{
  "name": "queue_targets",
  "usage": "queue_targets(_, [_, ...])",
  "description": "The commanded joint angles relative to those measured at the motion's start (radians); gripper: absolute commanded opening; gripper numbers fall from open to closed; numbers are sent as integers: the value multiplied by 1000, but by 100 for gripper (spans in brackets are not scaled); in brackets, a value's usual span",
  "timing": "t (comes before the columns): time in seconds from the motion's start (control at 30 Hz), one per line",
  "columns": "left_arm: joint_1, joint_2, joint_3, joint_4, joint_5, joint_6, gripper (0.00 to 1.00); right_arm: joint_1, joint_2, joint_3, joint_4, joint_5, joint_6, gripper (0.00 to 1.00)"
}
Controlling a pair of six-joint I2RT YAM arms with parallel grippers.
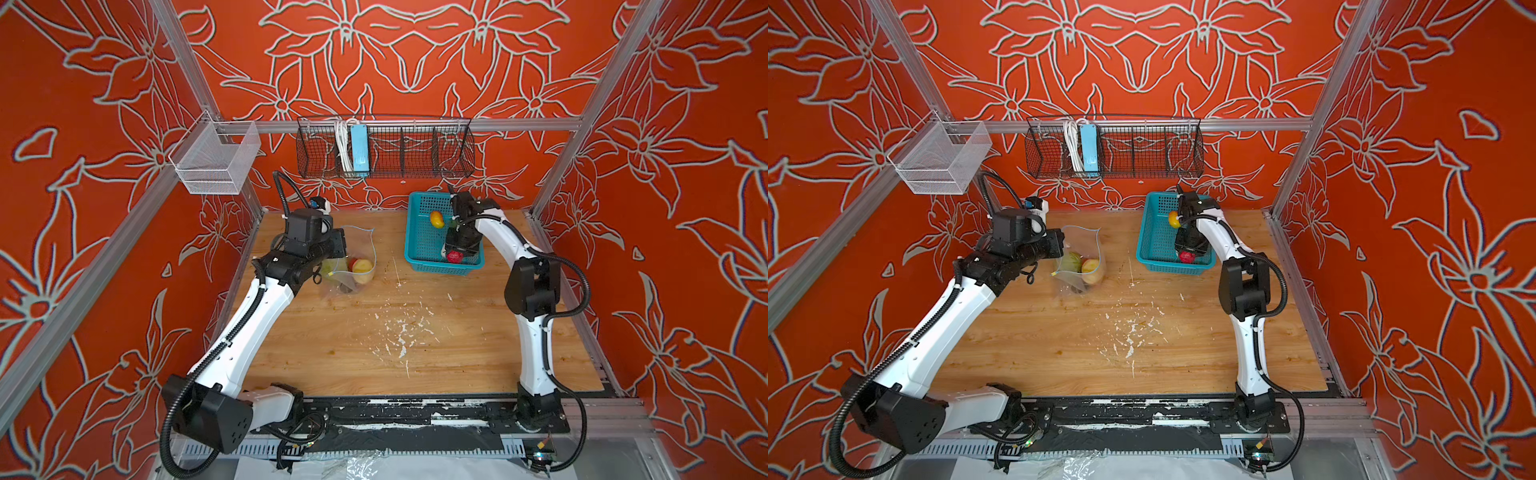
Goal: Place the food in the zip-top bag and seal the zipper
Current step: 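Close the right gripper on the red beet, then lift the red beet out of the teal basket with the right gripper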
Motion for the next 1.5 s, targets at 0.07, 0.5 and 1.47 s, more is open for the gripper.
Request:
queue_targets(0.07, [4,-25,-17,26,1,-12,0,2,-68,-45,60,-46,36,43])
queue_targets(0.5, [4,-12,-21,32,4,-20,0,2,-82,-49,123,-134,64,42])
queue_targets(1.47, [4,-10,-17,27,16,-15,0,74,-300,-86,206,-184,114,42])
